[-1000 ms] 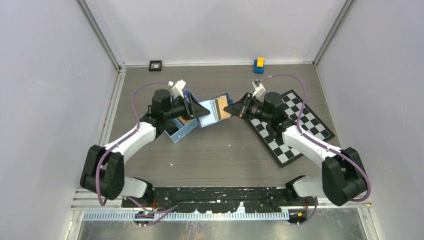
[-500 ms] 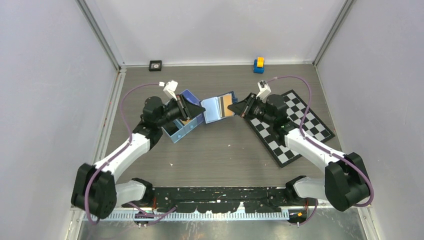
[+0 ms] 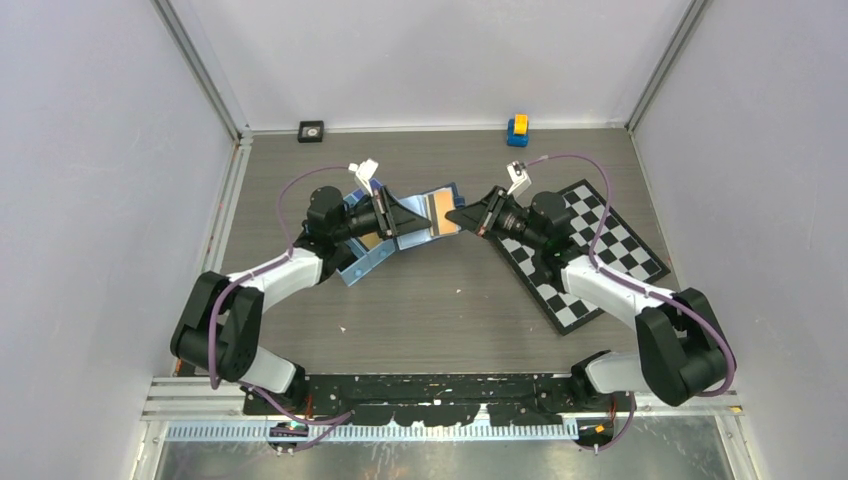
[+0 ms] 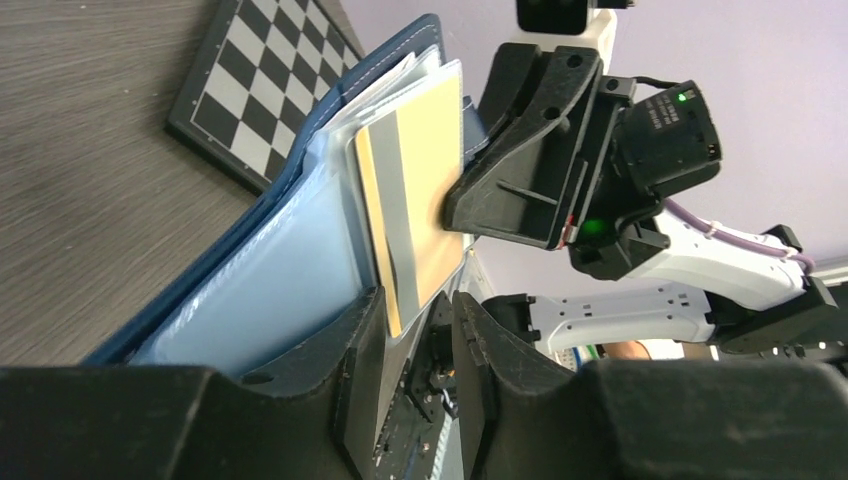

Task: Take the credit cards out of the card holder
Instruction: Remove the credit card from the card holder.

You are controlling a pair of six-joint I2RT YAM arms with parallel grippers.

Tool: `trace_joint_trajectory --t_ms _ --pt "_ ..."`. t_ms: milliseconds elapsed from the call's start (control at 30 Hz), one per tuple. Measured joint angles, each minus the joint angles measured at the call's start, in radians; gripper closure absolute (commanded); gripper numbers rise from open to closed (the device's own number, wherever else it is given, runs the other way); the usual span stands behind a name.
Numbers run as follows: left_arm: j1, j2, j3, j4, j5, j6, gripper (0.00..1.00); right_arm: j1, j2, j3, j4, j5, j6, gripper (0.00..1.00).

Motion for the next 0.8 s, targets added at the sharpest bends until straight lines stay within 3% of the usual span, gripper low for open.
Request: trace_joint_trajectory --t_ms 267,500,800 --pt "0.003 0.028 0.011 0.048 0.029 -0.052 0.71 -0.001 0.033 -0.002 0.07 -0.035 0.034 1.0" --pt "0.008 0.06 0.011 0.089 0.04 -0.09 0.65 -0.002 0.041 -0.002 0.08 -0.036 0.036 1.0" --pt "0.01 0.055 0.031 -0.022 0.028 -0.029 0.64 0.009 0.041 -0.002 0.048 -0.025 0.01 0.99"
